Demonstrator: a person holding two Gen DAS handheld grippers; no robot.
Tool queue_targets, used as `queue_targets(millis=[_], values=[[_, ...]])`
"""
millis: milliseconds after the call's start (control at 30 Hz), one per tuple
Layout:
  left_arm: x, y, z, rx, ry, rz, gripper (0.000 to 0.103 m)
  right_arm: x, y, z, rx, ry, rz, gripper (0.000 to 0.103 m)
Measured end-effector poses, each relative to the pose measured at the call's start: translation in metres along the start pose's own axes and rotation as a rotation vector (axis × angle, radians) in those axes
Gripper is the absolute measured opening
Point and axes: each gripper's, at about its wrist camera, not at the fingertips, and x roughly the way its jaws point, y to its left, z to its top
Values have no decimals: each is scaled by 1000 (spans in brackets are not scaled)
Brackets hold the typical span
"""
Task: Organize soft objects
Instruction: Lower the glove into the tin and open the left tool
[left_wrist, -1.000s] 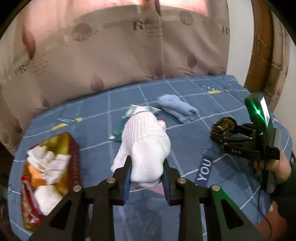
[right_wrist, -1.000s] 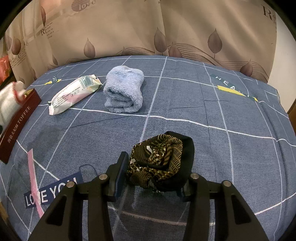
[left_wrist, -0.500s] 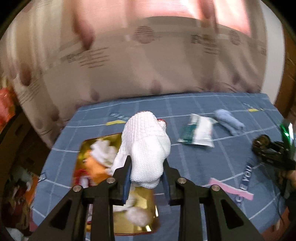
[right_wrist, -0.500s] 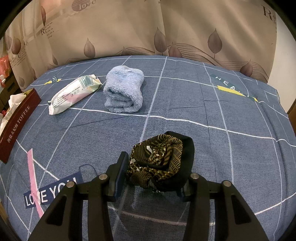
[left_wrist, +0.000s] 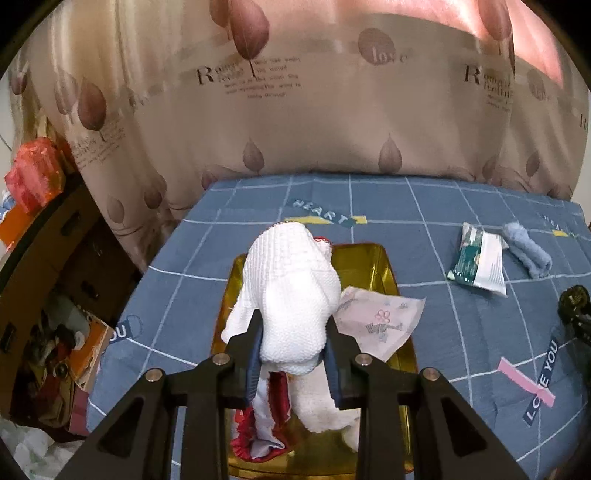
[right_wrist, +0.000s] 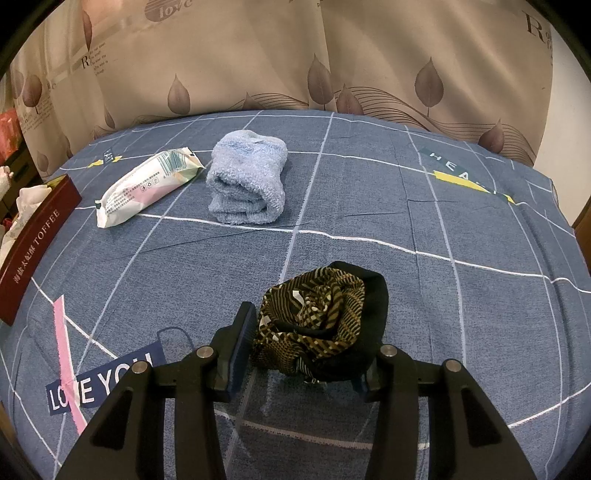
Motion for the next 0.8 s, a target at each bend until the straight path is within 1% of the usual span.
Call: queue_targets(millis=[133,200,233,267,333,433,467,533,567,600,667,800], values=[[10,-11,-1,31,8,-8,29,0,0,0,0,0,0,44],[16,-17,-1,50,12,3,30,0,1,0,0,0,0,44],[18,-19,-1,54,16,3,30,0,1,0,0,0,0,44],[22,-20,-2,53,23,3,33,0,1,0,0,0,0,44],[26,-20,-2,43,38,6,34,0,1,0,0,0,0,44],[29,-19,-3,24,50,0,40,0,1,0,0,0,0,44],[30,-18,-4,17,55,-5,45,0,1,0,0,0,0,44],[30,-17,-4,5,70,-32,52,0,1,0,0,0,0,44],[29,-17,-4,0,75,-57,55,0,2,0,0,0,0,44],[28,-17,-5,0,80,-74,56,0,1,0,0,0,0,44],[25,-19,-6,10,79,-83,57,0,1,0,-1,0,-1,44],[12,-19,-8,9,42,-94,58,0,1,0,0,0,0,44]])
